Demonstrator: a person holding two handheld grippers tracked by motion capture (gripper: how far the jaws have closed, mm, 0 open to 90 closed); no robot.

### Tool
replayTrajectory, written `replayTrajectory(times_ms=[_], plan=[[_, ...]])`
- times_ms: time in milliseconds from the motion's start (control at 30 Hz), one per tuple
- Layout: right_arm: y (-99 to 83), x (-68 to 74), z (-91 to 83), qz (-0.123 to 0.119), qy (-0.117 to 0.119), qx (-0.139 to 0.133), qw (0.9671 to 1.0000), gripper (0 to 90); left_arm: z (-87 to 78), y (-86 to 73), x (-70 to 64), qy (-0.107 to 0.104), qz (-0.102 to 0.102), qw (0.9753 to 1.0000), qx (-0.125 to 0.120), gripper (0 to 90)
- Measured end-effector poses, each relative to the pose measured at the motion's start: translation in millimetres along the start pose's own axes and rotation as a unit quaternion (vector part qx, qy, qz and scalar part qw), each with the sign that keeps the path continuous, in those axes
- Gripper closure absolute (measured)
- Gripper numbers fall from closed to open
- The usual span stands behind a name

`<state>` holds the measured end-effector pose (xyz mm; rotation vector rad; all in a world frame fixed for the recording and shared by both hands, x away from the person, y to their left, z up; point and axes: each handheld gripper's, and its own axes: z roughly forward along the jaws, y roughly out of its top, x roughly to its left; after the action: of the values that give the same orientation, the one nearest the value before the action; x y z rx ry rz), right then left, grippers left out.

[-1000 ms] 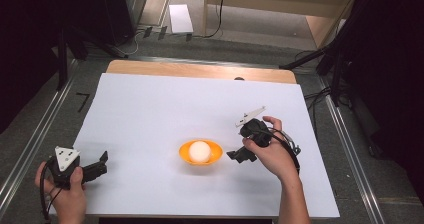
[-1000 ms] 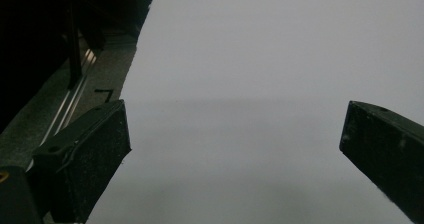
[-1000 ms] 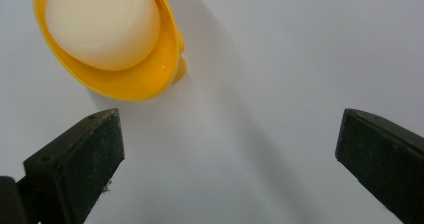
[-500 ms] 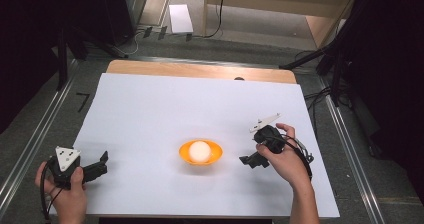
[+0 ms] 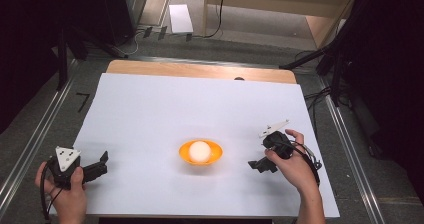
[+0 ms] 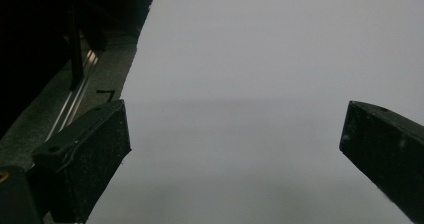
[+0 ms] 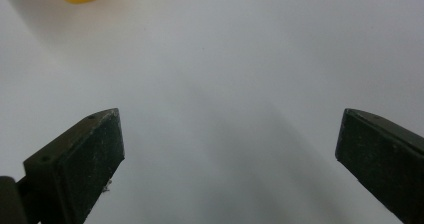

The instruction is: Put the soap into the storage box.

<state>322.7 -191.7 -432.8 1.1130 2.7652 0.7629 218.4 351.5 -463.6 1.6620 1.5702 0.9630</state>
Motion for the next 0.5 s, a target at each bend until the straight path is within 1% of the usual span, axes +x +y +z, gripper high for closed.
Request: replayTrajectory(times_ms=[167, 367, 500], plan=[[-8.7, -5.3, -3.9, 0.007, -0.003, -0.004, 1.0000, 0.0, 0.0, 0.0, 0.1, 0.000, 0.000, 1.0000, 0.000, 0.2], [-24.7, -14.1, -4.8, 0.021, -0.007, 0.000, 0.9998, 0.0, 0.1, 0.1, -0.2, 0.001, 0.001, 1.0000, 0.000, 0.2], [-37.1, -20.8, -5.0, 0.039, -0.011, 0.001, 0.9992, 0.0, -0.1, 0.0, 0.5, -0.001, -0.002, 1.0000, -0.001, 0.2]])
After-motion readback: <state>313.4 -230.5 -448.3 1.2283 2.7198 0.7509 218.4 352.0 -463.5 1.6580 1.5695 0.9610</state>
